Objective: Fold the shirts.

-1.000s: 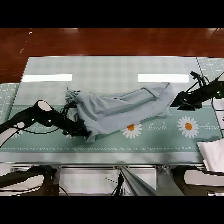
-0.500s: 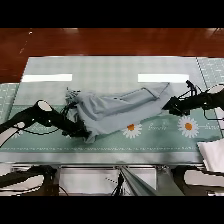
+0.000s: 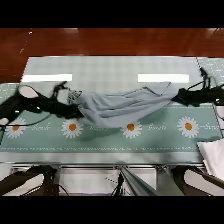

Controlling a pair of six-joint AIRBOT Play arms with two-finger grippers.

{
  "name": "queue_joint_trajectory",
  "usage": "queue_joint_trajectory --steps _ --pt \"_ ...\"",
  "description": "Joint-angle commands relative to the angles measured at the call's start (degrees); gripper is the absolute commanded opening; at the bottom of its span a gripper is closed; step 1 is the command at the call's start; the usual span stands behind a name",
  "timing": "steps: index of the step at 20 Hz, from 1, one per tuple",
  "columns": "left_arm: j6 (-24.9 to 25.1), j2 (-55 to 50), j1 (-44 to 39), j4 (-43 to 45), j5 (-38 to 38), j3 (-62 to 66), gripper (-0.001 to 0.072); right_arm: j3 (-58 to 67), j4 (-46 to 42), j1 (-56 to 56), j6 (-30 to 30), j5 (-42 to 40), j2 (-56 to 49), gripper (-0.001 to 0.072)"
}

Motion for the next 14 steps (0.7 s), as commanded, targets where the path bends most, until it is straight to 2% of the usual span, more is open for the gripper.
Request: queue_joint_trajectory --steps 1,5,8,11,14 --pt "0.07 10.01 3.69 -0.15 -0.20 12.44 0.0035 6.95 0.96 -1.22 -1.09 3.76 11.80 0.0016" --pt "-0.13 19.50 7.45 -0.11 0.09 31.28 0.0035 19.45 6.19 -1.22 1.75 0.70 22.75 0.0016" --pt "-0.52 22.82 10.25 -0.11 2.05 44.52 0.0035 28.72 5.68 -1.22 5.95 -2.01 26.38 0.0016" --pt "-0.52 24.52 12.72 -0.09 3.85 55.49 0.0035 35.06 5.79 -1.22 10.84 -0.09 27.76 0.0016" --pt "-0.57 26.05 13.97 1.75 2.60 62.73 0.0034 39.06 5.77 -1.22 12.66 2.54 29.64 0.0016"
